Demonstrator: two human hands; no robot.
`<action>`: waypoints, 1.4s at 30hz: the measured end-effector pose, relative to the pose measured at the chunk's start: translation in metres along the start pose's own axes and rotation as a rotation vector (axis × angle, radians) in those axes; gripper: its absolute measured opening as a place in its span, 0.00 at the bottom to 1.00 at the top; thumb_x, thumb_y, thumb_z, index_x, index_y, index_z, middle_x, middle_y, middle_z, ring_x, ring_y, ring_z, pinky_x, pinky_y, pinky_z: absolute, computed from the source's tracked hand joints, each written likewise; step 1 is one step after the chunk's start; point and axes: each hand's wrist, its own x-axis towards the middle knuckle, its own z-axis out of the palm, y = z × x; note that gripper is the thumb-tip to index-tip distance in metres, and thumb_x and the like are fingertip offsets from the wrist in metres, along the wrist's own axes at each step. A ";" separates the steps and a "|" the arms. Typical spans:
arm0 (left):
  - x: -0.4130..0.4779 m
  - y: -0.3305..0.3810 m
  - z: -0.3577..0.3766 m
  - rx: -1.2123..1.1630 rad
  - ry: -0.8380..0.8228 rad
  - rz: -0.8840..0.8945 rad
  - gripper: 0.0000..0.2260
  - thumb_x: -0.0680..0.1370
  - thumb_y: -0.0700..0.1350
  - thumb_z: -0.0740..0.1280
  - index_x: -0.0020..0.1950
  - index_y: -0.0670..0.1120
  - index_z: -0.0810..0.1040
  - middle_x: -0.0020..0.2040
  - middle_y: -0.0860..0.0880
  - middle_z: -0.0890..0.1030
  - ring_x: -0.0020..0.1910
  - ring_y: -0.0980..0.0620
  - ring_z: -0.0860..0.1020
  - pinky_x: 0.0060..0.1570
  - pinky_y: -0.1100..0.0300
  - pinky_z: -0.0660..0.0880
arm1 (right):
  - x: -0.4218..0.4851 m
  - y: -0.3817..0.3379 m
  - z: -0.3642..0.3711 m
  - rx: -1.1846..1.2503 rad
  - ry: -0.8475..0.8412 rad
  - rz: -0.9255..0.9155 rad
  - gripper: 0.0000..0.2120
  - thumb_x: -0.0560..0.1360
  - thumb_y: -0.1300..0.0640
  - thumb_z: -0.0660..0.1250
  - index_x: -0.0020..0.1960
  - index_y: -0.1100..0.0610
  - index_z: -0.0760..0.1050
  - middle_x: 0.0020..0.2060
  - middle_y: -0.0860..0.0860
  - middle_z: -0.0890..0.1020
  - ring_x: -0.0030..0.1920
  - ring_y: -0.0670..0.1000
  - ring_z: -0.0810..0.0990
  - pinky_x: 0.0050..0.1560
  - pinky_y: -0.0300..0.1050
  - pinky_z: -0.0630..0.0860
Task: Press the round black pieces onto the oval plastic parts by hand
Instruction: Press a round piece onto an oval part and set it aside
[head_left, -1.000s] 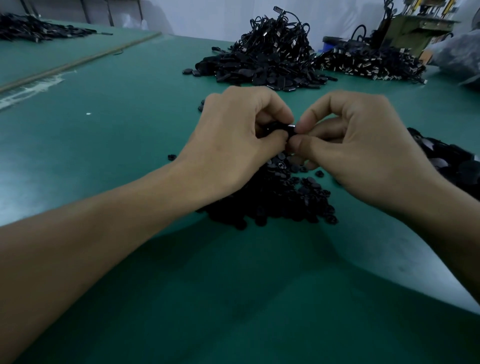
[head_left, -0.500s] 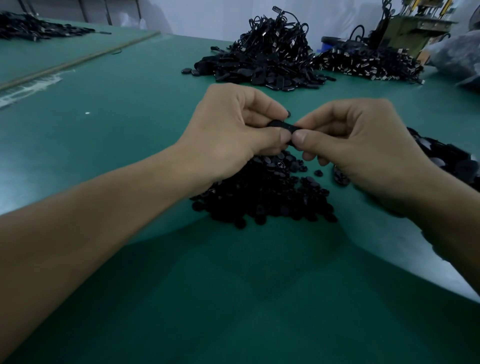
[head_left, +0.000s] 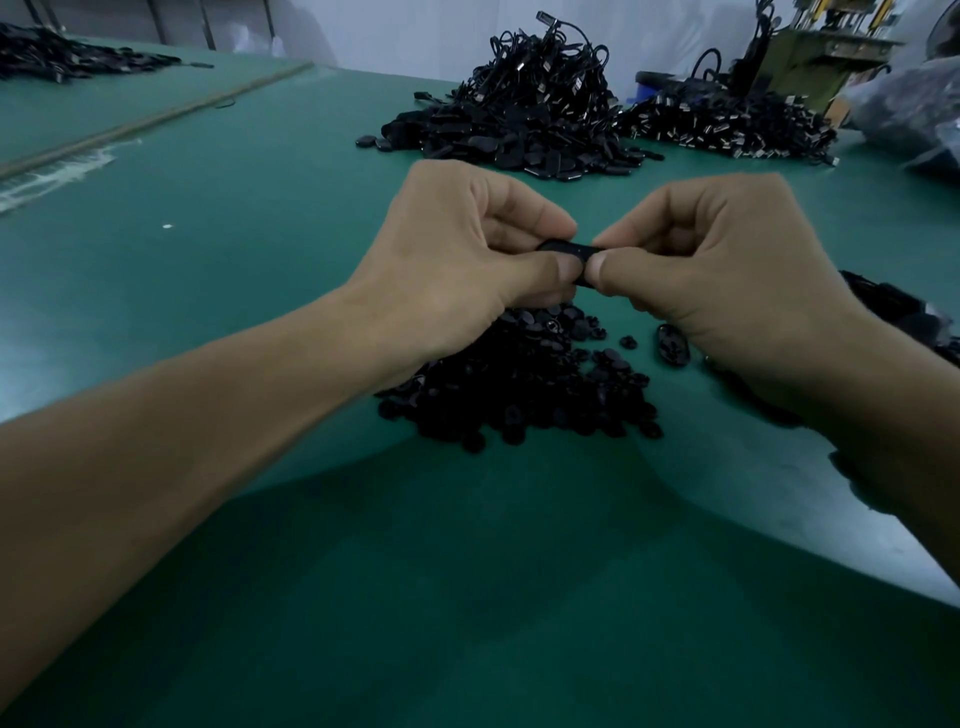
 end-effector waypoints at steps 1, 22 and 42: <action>0.000 0.000 0.000 -0.003 -0.006 0.003 0.07 0.72 0.32 0.76 0.46 0.42 0.82 0.40 0.43 0.86 0.38 0.48 0.86 0.40 0.63 0.82 | 0.000 0.000 -0.001 0.009 0.001 -0.001 0.04 0.71 0.60 0.75 0.39 0.54 0.81 0.27 0.48 0.80 0.26 0.44 0.71 0.27 0.35 0.67; 0.040 -0.017 -0.017 0.179 0.117 -0.009 0.06 0.73 0.34 0.76 0.45 0.43 0.81 0.40 0.42 0.86 0.38 0.49 0.86 0.42 0.61 0.83 | 0.009 0.015 -0.019 -0.380 -0.042 -0.036 0.03 0.77 0.53 0.71 0.50 0.49 0.83 0.34 0.45 0.83 0.36 0.38 0.81 0.37 0.27 0.73; 0.085 -0.052 -0.042 0.502 0.400 -0.087 0.06 0.77 0.39 0.74 0.52 0.42 0.80 0.48 0.44 0.82 0.31 0.52 0.81 0.36 0.59 0.83 | 0.009 0.016 -0.037 -0.752 -0.189 0.143 0.13 0.79 0.61 0.65 0.56 0.48 0.83 0.39 0.44 0.80 0.39 0.40 0.77 0.37 0.30 0.68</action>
